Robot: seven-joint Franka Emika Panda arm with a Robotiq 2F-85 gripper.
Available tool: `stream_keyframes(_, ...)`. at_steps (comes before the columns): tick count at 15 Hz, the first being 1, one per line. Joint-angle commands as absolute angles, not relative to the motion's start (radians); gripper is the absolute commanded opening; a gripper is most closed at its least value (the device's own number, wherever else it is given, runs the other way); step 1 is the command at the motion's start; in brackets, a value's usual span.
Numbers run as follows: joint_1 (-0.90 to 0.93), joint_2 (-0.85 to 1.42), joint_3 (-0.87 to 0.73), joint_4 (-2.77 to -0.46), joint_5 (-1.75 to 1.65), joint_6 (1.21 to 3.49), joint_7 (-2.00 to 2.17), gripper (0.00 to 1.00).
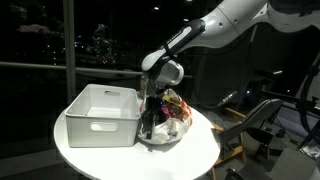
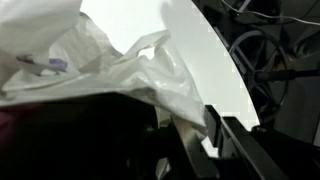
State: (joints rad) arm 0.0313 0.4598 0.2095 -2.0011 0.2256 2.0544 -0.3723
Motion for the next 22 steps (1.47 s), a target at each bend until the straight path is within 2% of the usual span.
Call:
stream_keyframes(1, 0.000, 0.546, 0.206, -1.894, 0.293, 1.954, -0.393, 0.01)
stream_keyframes(5, -0.060, 0.611, 0.234, -1.814, 0.395, 1.824, -0.486, 0.00)
stream_keyframes(11, -0.132, 0.547, 0.230, -1.779, 0.547, 1.657, -0.623, 0.00)
stream_keyframes(22, -0.126, 0.137, 0.140, -1.975, 0.751, 1.743, -0.849, 0.00)
